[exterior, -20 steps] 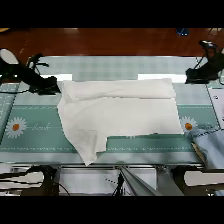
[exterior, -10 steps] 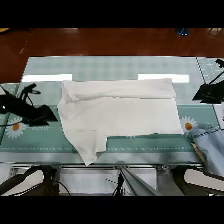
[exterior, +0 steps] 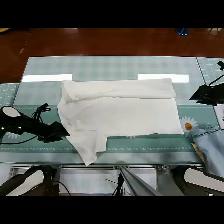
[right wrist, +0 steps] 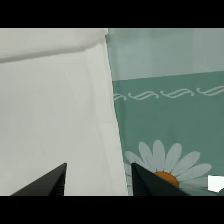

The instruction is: Fold the shirts.

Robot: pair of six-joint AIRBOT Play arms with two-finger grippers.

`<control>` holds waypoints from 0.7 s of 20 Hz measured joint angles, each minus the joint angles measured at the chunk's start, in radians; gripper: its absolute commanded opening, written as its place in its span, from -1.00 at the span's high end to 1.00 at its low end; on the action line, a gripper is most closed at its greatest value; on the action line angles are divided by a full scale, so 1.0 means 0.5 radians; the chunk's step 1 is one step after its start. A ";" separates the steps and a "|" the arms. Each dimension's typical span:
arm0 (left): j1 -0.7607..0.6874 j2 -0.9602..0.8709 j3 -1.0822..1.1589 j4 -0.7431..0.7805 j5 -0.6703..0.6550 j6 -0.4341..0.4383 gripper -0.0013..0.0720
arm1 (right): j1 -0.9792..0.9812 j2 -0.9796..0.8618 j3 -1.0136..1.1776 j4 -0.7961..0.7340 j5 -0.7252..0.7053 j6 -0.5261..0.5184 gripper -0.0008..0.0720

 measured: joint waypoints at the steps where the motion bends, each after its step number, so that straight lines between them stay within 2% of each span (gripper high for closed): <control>1: -0.027 0.002 -0.018 -0.033 0.027 0.008 -0.58 | 0.000 0.000 -0.002 0.002 -0.006 0.000 -0.38; 5: -0.151 0.001 -0.068 -0.081 0.165 -0.010 -0.54 | -0.002 0.000 -0.004 0.008 -0.014 -0.005 -0.38; 7: -0.214 0.002 -0.079 -0.104 0.230 -0.050 -0.13 | -0.002 0.000 -0.003 0.008 -0.013 -0.005 -0.38; 9: -0.281 0.002 -0.085 -0.161 0.352 -0.087 -0.01 | -0.002 0.000 -0.004 0.008 -0.011 -0.005 -0.37; 10: -0.311 0.002 -0.088 -0.199 0.401 -0.099 0.34 | -0.002 0.000 -0.004 0.010 -0.010 -0.005 -0.38; 12: -0.362 0.002 -0.090 -0.253 0.477 -0.116 0.89 | -0.002 0.000 -0.004 0.010 -0.003 -0.005 -0.38; 14: -0.390 0.002 -0.093 -0.284 0.516 -0.119 0.89 | -0.002 0.000 -0.004 0.009 -0.002 -0.003 -0.38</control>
